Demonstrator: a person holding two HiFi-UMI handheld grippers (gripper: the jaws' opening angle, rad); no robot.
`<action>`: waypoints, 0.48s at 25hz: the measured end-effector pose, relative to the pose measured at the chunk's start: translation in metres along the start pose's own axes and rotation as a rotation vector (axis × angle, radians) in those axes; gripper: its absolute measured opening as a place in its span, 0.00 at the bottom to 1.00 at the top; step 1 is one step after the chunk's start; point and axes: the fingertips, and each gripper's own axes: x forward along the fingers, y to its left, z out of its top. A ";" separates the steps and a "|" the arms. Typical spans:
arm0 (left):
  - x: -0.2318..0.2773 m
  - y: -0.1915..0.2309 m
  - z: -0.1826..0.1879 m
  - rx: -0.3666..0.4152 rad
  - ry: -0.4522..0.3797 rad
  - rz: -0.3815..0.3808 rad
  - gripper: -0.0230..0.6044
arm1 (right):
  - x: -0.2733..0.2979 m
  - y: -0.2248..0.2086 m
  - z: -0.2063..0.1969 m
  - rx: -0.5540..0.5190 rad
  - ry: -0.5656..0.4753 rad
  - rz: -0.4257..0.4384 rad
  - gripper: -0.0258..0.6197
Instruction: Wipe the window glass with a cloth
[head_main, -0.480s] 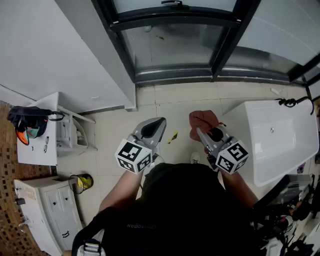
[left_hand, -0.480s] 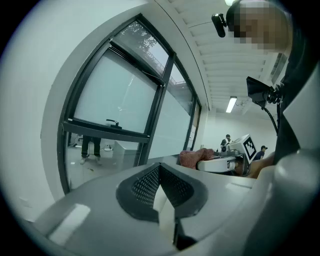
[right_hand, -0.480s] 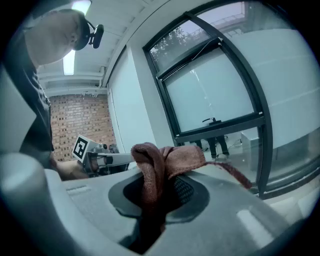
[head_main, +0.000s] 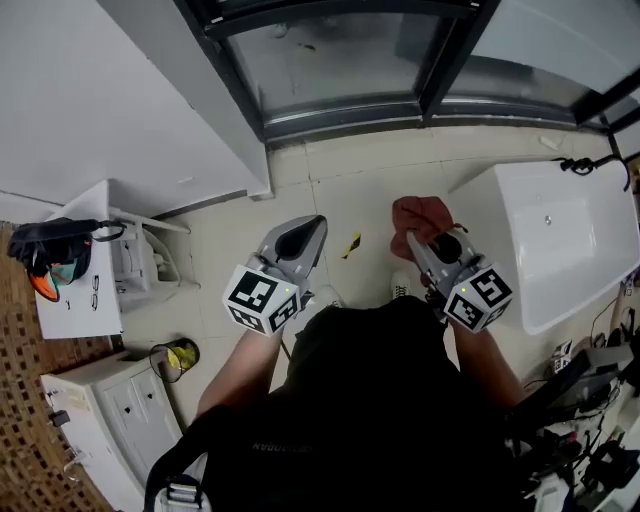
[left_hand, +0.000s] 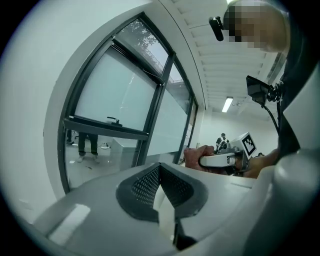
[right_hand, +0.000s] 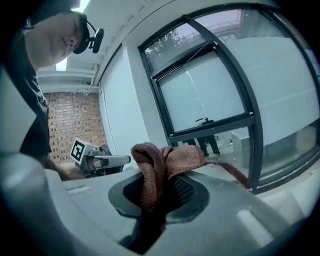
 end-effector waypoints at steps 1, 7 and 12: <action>-0.001 0.002 -0.003 0.007 0.009 -0.009 0.06 | 0.001 0.004 -0.005 0.007 0.006 -0.007 0.11; 0.017 0.007 -0.014 -0.017 0.032 -0.063 0.06 | -0.001 0.009 -0.029 0.033 0.068 -0.020 0.11; 0.059 0.008 0.001 -0.013 0.012 -0.076 0.06 | -0.001 -0.029 -0.012 0.034 0.044 -0.032 0.11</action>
